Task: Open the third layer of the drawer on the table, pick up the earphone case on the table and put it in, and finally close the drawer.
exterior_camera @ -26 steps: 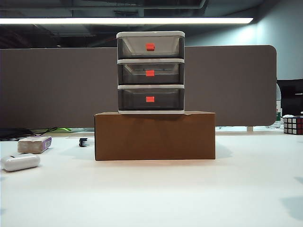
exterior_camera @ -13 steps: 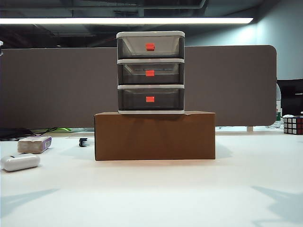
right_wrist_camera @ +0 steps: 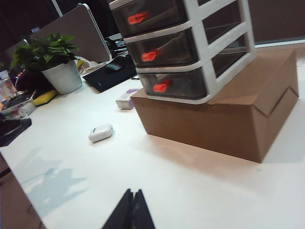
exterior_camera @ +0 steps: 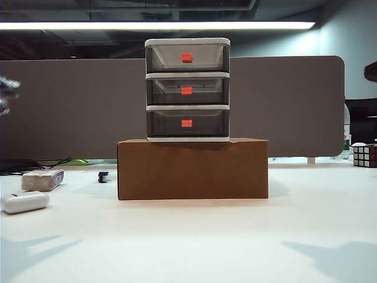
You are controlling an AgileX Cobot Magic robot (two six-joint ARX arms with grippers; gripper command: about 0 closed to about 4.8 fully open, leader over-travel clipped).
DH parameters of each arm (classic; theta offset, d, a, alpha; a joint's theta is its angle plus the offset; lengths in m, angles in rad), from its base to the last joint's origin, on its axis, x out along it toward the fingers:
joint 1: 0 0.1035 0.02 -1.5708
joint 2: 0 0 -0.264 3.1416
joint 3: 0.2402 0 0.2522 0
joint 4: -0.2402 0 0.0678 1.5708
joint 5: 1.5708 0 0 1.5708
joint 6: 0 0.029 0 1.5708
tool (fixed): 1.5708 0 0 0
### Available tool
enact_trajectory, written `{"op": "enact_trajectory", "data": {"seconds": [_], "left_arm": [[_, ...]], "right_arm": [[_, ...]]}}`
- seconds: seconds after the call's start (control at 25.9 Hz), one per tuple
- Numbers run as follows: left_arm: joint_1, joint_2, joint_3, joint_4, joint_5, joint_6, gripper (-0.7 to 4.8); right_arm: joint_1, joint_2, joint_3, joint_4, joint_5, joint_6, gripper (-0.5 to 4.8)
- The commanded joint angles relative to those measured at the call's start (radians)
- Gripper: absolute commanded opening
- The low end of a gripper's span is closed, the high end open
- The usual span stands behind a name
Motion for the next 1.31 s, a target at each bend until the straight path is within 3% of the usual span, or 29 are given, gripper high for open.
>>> {"op": "enact_trajectory", "data": {"seconds": [0.04,0.35,0.46,0.73,0.85,1.2,1.31], "left_arm": [[-0.117,0.022,0.005,0.080,-0.179,0.012,1.53],[-0.422,0.210,0.005,0.270,-0.469,0.080,1.53],[-0.470,0.302,0.005,0.354,-0.514,0.100,1.53],[-0.482,0.672,0.022,0.737,-0.532,0.120,1.53],[-0.482,0.934,0.122,0.838,-0.529,0.121,1.53],[-0.482,1.281,0.302,0.951,-0.503,0.141,1.52],[-0.481,1.346,0.366,0.967,-0.515,0.135,1.52]], "right_arm": [[0.094,0.001,-0.003,0.045,0.108,0.005,-0.06],[0.341,0.002,0.010,0.048,0.352,0.001,-0.06],[0.387,0.002,0.017,0.046,0.405,0.000,-0.06],[0.411,0.080,0.082,0.035,0.464,-0.069,-0.06],[0.410,0.270,0.173,0.033,0.464,-0.146,-0.06],[0.410,0.636,0.325,0.121,0.463,-0.270,-0.06],[0.412,0.795,0.340,0.292,0.441,-0.314,-0.05]]}}
